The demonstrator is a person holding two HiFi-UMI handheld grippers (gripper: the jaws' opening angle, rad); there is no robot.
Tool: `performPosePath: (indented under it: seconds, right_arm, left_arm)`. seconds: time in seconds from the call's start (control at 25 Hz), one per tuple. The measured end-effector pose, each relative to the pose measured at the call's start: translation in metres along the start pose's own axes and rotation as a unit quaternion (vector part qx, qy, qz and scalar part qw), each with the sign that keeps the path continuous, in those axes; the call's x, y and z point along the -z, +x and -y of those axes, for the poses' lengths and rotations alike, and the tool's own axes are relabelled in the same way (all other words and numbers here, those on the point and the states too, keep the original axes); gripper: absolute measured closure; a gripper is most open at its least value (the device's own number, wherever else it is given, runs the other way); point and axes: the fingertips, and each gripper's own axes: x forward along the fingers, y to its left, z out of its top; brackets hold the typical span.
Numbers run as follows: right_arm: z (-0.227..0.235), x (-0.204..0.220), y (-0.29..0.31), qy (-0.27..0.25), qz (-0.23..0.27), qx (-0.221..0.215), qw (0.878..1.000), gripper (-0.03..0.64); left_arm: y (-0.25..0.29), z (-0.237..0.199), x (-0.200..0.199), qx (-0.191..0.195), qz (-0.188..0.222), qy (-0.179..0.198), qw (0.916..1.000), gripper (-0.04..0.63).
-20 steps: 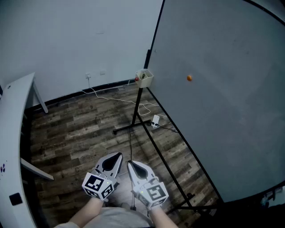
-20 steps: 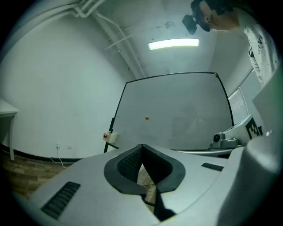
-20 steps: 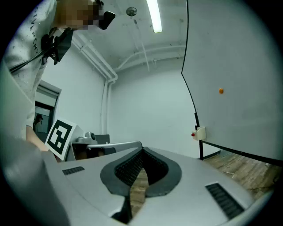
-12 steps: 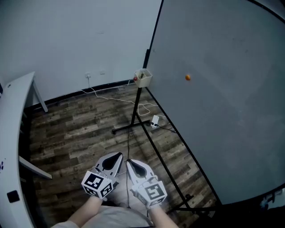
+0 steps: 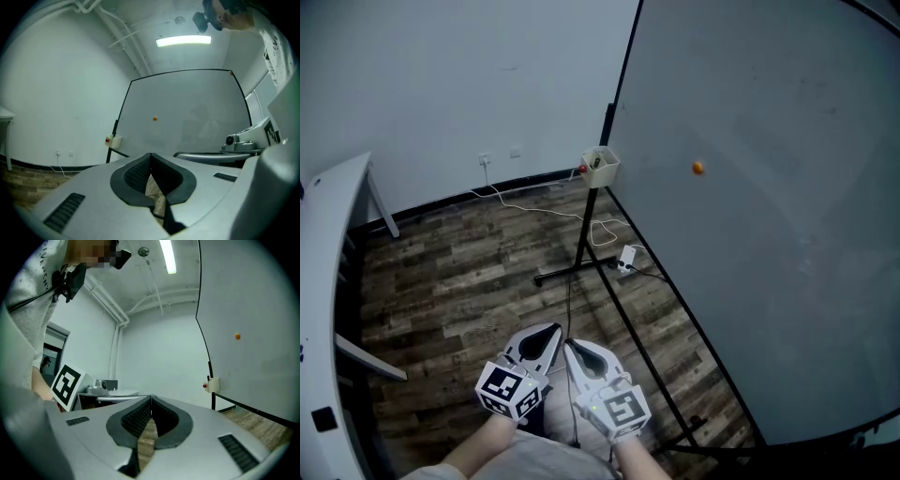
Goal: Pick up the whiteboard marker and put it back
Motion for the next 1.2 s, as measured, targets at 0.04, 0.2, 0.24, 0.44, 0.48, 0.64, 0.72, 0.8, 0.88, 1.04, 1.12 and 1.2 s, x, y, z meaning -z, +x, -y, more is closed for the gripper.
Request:
performPosePath:
  seconds: [0.04, 0.2, 0.24, 0.44, 0.48, 0.64, 0.72, 0.8, 0.88, 1.04, 1.12, 1.2]
  right_arm:
    - [0.007, 0.0, 0.006, 0.001, 0.003, 0.003, 1.0, 0.598]
    - [0.047, 0.007, 0.043, 0.023, -0.001, 0.014, 1.0, 0.597]
    - [0.059, 0.009, 0.057, 0.032, -0.002, 0.016, 0.999, 0.597]
    - [0.113, 0.01, 0.132, 0.049, -0.016, 0.03, 0.998, 0.597]
    - [0.122, 0.007, 0.148, 0.047, -0.01, 0.029, 0.998, 0.597]
    - [0.155, -0.007, 0.211, 0.044, 0.012, 0.029, 0.999, 0.597]
    - [0.172, -0.009, 0.239, 0.043, 0.011, 0.035, 0.998, 0.597]
    - [0.187, -0.006, 0.265, 0.041, 0.007, 0.039, 0.998, 0.597]
    - [0.201, -0.003, 0.287, 0.038, 0.002, 0.043, 0.998, 0.597]
    - [0.223, 0.005, 0.32, 0.05, -0.002, 0.056, 0.997, 0.597]
    - [0.232, 0.003, 0.33, 0.054, 0.007, 0.063, 0.997, 0.597]
    - [0.241, 0.008, 0.334, 0.056, 0.008, 0.073, 0.996, 0.597]
  left_arm:
    - [0.007, -0.006, 0.0, -0.001, 0.001, 0.001, 1.0, 0.581]
    - [0.047, -0.042, -0.001, -0.001, -0.001, -0.005, 1.0, 0.58]
    - [0.06, -0.054, -0.002, 0.002, -0.003, -0.007, 1.0, 0.58]
    - [0.122, -0.124, -0.011, 0.014, -0.007, -0.01, 0.9998, 0.58]
    - [0.132, -0.139, -0.015, 0.015, -0.006, -0.01, 0.9998, 0.58]
    - [0.174, -0.19, -0.033, 0.028, -0.003, -0.005, 0.9996, 0.58]
    - [0.193, -0.214, -0.039, 0.036, -0.002, -0.001, 0.9993, 0.58]
    - [0.212, -0.235, -0.044, 0.045, -0.002, 0.002, 0.999, 0.58]
    - [0.229, -0.254, -0.047, 0.054, -0.004, 0.003, 0.9985, 0.58]
    - [0.256, -0.285, -0.045, 0.062, -0.01, -0.002, 0.998, 0.58]
    - [0.265, -0.295, -0.041, 0.062, -0.016, -0.008, 0.9979, 0.58]
    - [0.273, -0.3, -0.034, 0.064, -0.023, -0.013, 0.9976, 0.58]
